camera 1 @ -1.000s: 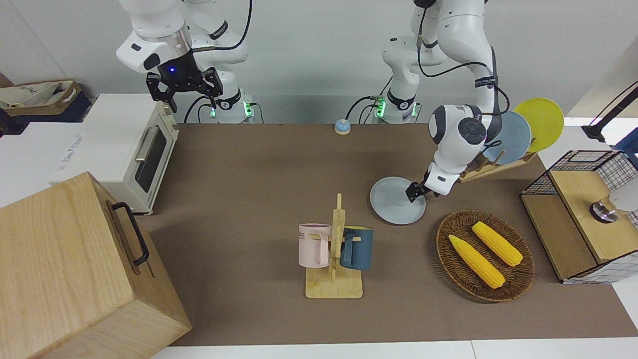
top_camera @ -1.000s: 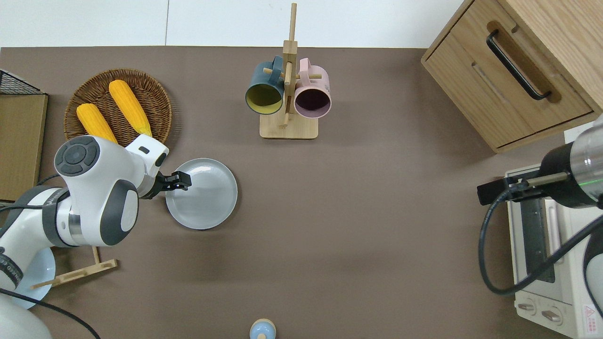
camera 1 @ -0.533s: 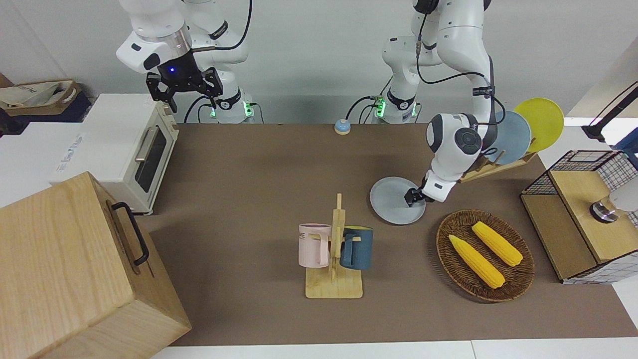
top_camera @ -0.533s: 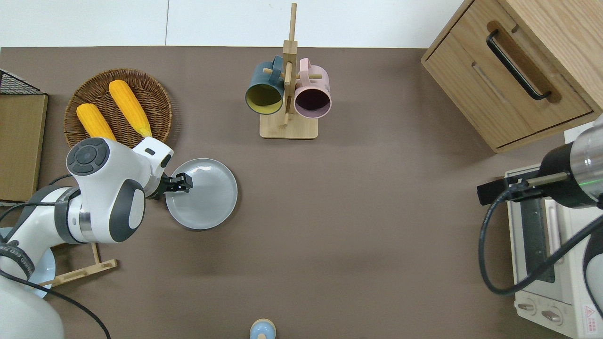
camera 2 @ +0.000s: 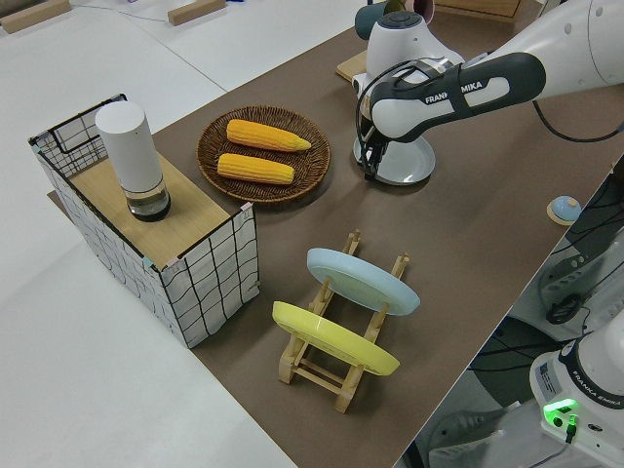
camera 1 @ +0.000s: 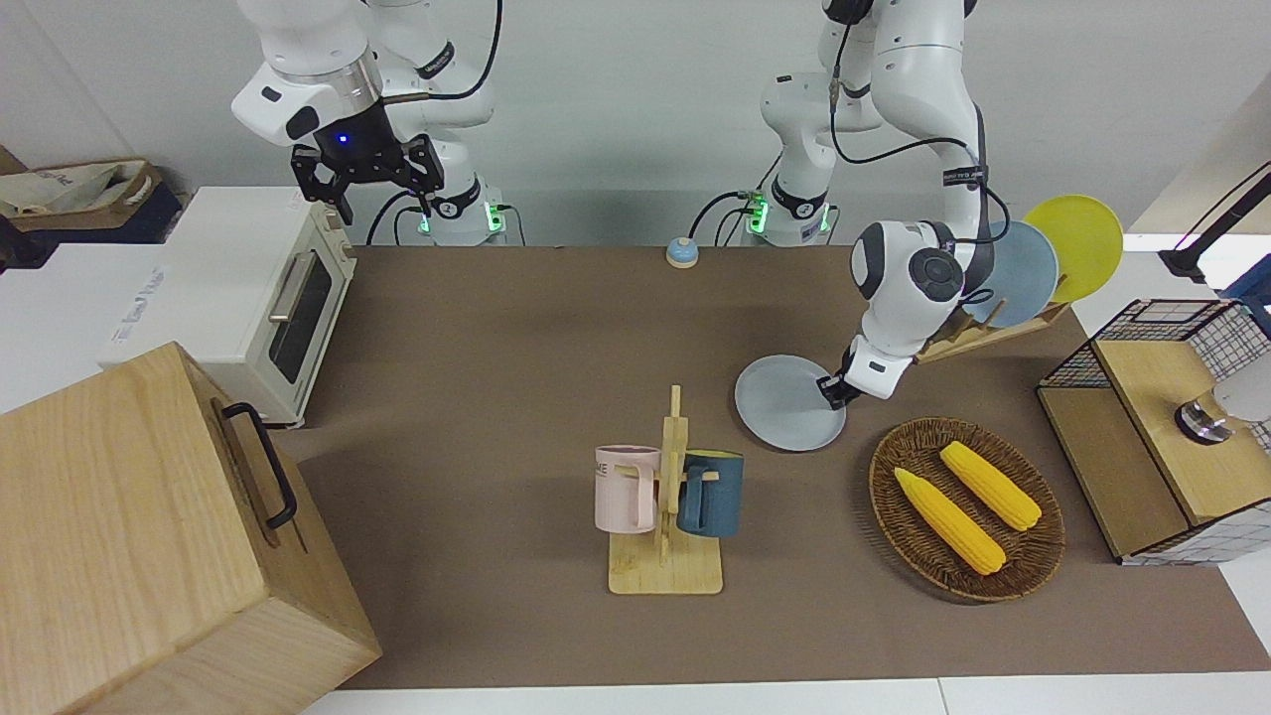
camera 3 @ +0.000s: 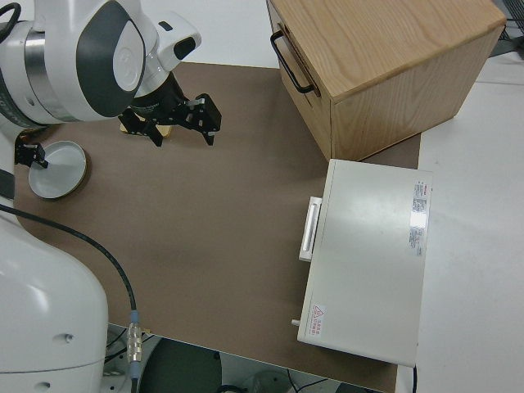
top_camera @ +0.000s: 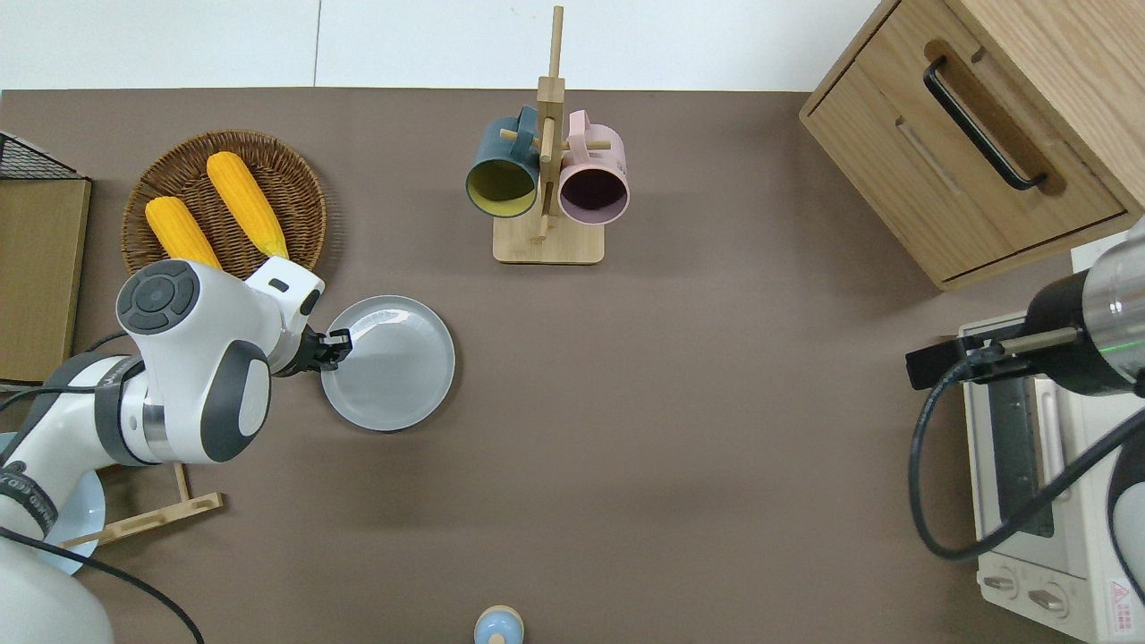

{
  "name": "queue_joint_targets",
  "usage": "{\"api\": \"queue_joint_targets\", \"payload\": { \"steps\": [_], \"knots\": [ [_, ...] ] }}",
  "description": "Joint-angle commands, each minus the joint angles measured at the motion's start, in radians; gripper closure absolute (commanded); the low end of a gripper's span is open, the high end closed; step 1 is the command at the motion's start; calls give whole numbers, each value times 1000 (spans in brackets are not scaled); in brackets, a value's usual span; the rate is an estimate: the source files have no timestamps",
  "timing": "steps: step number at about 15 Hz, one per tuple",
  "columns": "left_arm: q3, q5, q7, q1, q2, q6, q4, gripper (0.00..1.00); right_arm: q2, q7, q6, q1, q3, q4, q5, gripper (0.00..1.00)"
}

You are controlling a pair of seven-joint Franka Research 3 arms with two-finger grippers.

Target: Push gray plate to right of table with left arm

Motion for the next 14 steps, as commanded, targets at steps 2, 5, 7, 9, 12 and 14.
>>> {"api": "queue_joint_targets", "payload": {
  "steps": [2,5,7,9,12,14],
  "knots": [
    [2,0,-24,-7,15,18,-13,1000,-3,13,-16,-20,16,9,6,17],
    [3,3,-48,-27,24,31,-13,1000,-3,13,-16,-20,16,9,4,17],
    [2,6,-70,-27,23,27,-8,1000,-3,13,-16,-20,17,9,6,17],
    [2,6,-79,-29,23,24,-3,1000,-3,13,-16,-20,17,9,6,17],
    [2,6,-102,-49,23,16,1,1000,-3,13,-16,-20,16,9,6,17],
    [-3,4,-135,-55,23,16,3,1000,-3,13,-16,-20,16,9,6,17]
  ]
}}
